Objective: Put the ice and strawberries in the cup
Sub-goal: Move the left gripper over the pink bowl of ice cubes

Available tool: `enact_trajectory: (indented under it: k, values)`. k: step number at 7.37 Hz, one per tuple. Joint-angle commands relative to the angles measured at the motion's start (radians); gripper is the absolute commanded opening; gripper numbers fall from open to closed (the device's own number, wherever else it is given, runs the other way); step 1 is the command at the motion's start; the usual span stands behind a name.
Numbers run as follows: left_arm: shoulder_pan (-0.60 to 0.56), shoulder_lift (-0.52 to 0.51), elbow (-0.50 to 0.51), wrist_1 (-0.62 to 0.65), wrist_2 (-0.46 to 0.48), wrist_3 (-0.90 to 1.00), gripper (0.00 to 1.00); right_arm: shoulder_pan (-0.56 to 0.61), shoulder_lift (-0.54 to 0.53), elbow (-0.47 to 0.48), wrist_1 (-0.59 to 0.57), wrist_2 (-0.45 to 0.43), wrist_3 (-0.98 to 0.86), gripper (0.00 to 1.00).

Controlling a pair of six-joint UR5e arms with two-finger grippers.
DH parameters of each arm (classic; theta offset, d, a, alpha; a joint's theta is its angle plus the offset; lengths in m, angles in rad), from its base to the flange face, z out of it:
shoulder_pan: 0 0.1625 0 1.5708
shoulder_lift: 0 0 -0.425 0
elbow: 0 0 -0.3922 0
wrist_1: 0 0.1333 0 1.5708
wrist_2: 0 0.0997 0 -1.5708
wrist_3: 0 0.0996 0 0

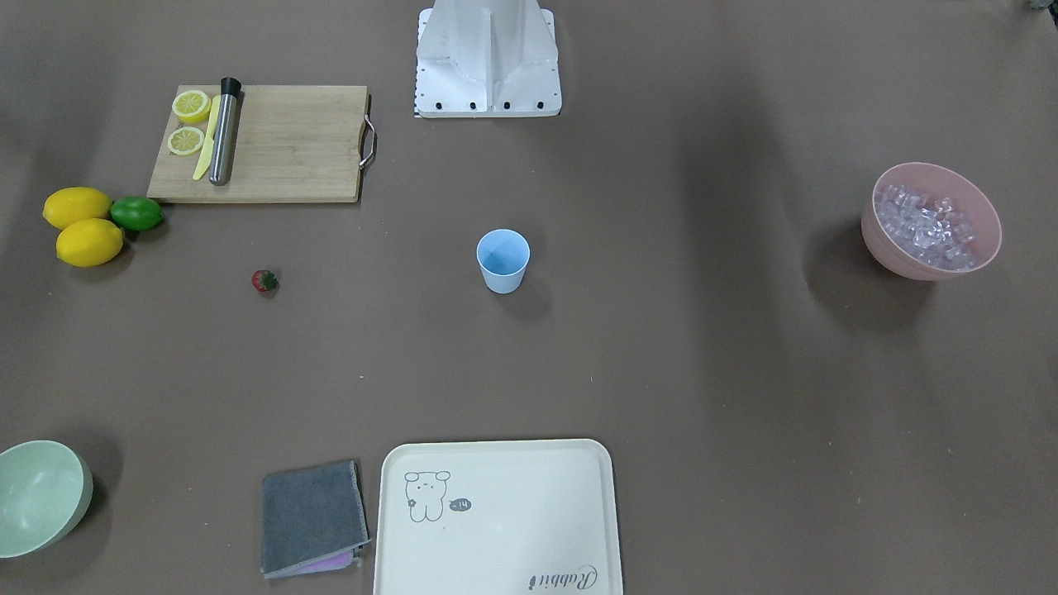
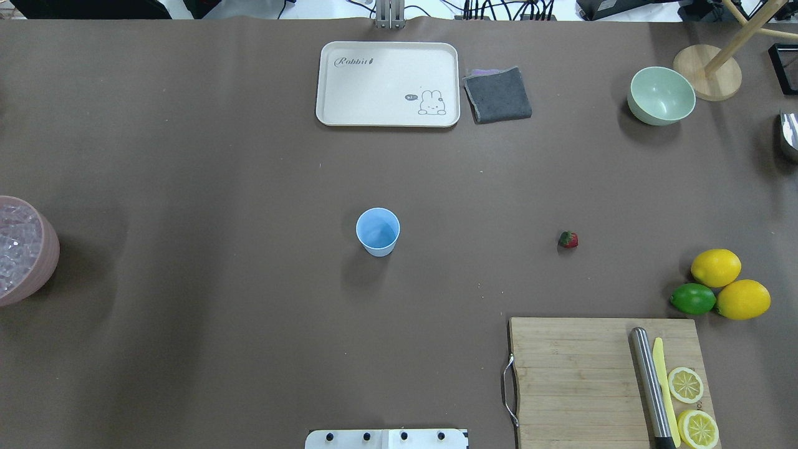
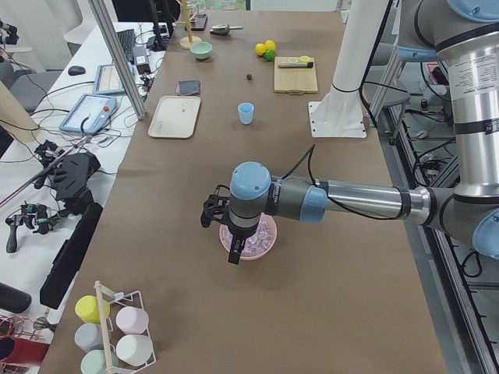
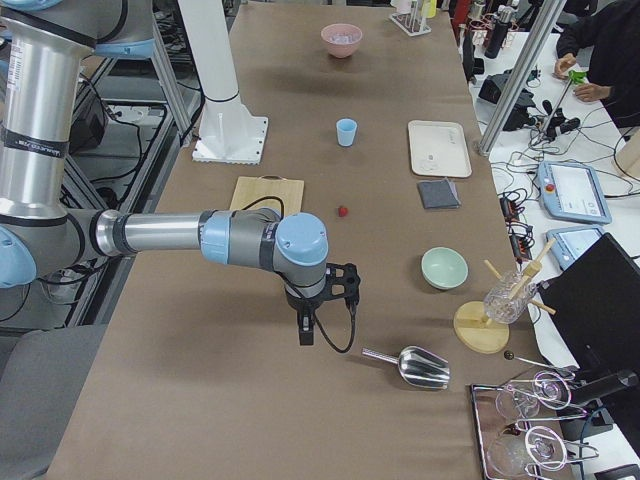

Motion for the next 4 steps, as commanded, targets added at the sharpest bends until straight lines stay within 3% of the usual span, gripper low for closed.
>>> enact_trajectory:
  k: [1,3,4]
  values:
    - [0.003,0.004,-0.007,-0.001,-0.02,-0.001,0.97,0.0,0.0,-0.001,0.001,0.004,-0.002,1.0]
    - [0.004,0.005,-0.006,-0.027,-0.022,0.003,0.94,0.0,-0.003,0.0,-0.001,0.014,-0.001,1.0]
    - [0.006,0.007,-0.004,-0.028,-0.022,0.0,0.97,0.0,-0.006,-0.001,0.001,0.014,-0.002,1.0]
